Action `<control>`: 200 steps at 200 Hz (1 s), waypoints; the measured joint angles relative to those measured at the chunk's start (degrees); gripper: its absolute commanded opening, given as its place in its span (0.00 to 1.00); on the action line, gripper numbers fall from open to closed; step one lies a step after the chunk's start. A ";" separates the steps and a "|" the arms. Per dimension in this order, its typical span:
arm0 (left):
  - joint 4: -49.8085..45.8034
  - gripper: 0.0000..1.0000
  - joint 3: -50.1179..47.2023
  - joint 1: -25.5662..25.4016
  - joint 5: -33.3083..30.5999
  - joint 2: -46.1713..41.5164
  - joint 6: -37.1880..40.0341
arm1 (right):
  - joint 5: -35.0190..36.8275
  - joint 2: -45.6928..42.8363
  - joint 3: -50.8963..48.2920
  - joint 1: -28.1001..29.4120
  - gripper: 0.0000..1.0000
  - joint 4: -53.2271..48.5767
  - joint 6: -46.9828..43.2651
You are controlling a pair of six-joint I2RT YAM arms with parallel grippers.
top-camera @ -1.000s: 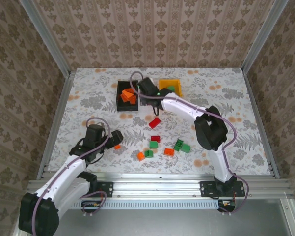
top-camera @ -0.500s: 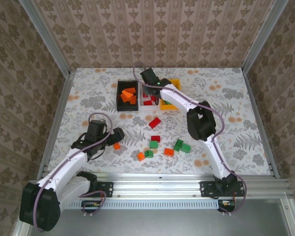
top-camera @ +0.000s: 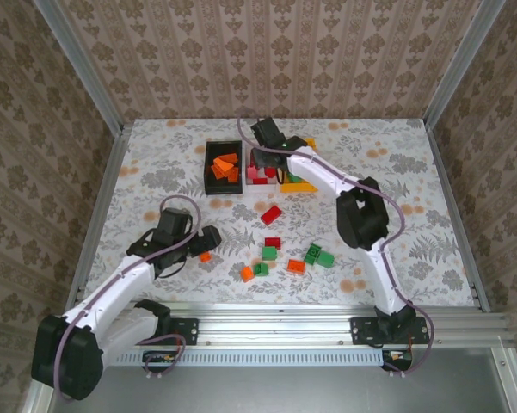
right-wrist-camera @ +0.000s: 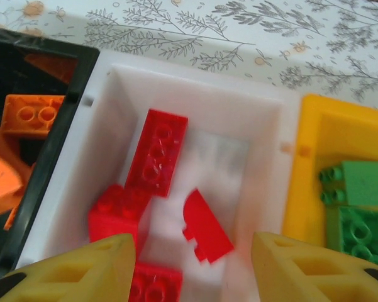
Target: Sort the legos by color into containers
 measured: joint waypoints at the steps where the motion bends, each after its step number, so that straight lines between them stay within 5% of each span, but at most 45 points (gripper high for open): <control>1: -0.09 0.96 0.00 -0.04 -0.04 0.00 0.00 | 0.02 -0.33 -0.39 0.00 0.54 0.15 0.02; 42: -6.08 0.94 0.44 -3.78 -5.31 0.00 -0.68 | -2.25 -21.31 -22.51 0.98 0.63 7.65 1.20; 86: -8.85 0.92 0.50 -8.92 -10.08 2.43 -3.50 | -5.38 -36.06 -42.51 1.53 0.85 16.35 2.60; 200: -7.32 0.75 7.15 -12.59 -17.29 16.41 -7.54 | -5.60 -45.48 -61.64 1.49 0.80 21.73 5.79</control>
